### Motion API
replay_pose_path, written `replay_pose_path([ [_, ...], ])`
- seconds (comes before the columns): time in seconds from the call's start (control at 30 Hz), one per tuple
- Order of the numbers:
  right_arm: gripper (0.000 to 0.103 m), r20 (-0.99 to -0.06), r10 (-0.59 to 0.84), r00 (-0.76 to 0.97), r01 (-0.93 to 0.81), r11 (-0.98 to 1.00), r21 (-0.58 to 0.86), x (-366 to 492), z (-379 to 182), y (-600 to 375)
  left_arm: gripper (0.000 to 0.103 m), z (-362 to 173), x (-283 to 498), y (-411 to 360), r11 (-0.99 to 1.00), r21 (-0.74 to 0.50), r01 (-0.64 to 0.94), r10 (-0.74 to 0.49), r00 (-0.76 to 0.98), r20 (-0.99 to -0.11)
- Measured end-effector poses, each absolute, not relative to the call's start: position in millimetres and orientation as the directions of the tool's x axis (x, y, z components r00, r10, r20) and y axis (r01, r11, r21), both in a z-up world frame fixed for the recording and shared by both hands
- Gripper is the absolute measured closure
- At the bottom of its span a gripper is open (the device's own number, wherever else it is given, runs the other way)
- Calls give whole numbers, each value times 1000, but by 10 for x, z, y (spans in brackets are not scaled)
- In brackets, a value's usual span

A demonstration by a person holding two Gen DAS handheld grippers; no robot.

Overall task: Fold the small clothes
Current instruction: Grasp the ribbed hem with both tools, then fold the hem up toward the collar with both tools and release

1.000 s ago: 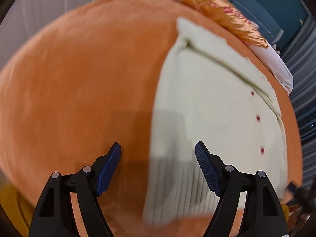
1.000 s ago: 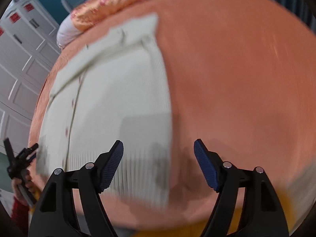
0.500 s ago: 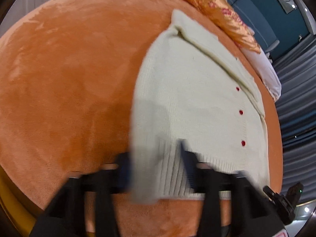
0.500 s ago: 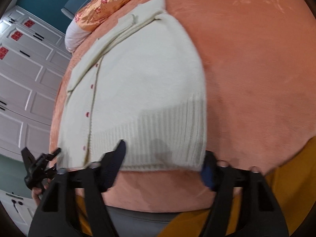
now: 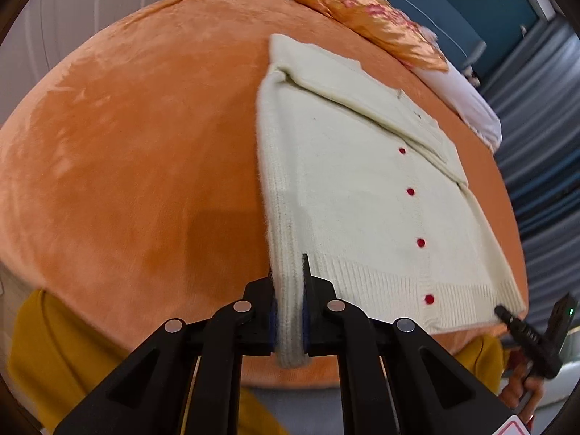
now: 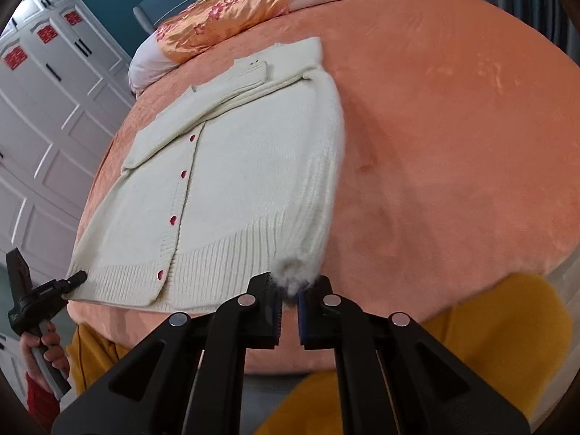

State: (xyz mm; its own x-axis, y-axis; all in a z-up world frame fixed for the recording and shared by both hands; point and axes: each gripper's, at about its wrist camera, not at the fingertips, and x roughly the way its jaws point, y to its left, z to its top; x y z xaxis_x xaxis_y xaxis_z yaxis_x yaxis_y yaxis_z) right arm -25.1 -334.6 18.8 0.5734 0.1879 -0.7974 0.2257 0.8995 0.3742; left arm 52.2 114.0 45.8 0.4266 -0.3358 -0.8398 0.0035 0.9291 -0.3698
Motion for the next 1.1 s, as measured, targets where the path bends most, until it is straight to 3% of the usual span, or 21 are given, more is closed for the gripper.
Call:
replay_pose_path([
  [0.3,98,-894,183,409,52,973,223,-1163,236,-3117,96,488,-591,1217,966,-234,106,-254,256,-933],
  [0.47,98,-935,221,276,36,970,240,-1744,298,-3016,96,634,-1199,1225,973,-200,115,-216,159,-963],
  [0.63,98,-922,279,270,77,948,309,-1915,420,-3017,96,904,-1132,1258,966,-258,35,-259,229,-938],
  [0.87,98,-771,266,579,90,919,384,-1209,957,-3327,96,1381,-236,1140,952,-300,64,-289,511,-809],
  [1.1,98,-594,189,782,117,892,437,-432,1046,-3460,96,1363,649,1153,940,-340,11,-258,673,-693],
])
